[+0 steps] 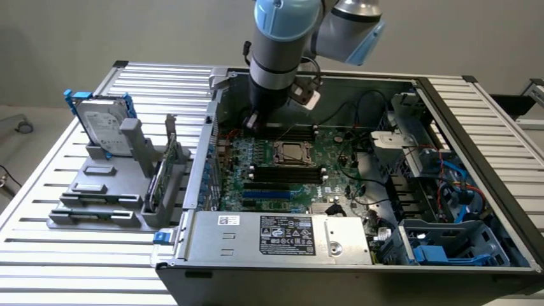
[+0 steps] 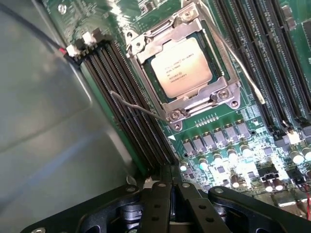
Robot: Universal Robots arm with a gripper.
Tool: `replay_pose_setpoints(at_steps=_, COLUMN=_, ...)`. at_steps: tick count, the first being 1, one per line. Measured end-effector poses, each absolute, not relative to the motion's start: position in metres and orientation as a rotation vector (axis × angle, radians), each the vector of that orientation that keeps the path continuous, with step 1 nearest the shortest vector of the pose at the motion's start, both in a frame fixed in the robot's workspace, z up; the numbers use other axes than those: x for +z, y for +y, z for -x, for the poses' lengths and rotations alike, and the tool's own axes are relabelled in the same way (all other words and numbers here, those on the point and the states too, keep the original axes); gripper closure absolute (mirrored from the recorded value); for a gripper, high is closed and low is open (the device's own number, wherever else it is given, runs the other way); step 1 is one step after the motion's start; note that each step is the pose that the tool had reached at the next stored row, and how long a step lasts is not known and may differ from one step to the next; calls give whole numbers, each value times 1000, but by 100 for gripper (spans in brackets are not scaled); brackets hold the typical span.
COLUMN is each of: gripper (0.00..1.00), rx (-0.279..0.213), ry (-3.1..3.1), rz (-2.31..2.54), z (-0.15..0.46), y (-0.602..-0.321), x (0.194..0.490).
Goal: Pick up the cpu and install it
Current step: 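Install the first cpu locking lever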
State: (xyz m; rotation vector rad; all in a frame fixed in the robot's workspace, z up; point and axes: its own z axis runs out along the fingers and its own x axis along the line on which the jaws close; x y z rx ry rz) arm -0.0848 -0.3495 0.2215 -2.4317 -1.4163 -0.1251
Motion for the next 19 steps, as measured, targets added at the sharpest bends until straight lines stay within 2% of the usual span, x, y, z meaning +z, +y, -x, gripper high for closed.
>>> replay_pose_setpoints(at_steps=19, gripper=89, rx=-197, ry=-1036, rz=2636, z=85, y=-350, x=216)
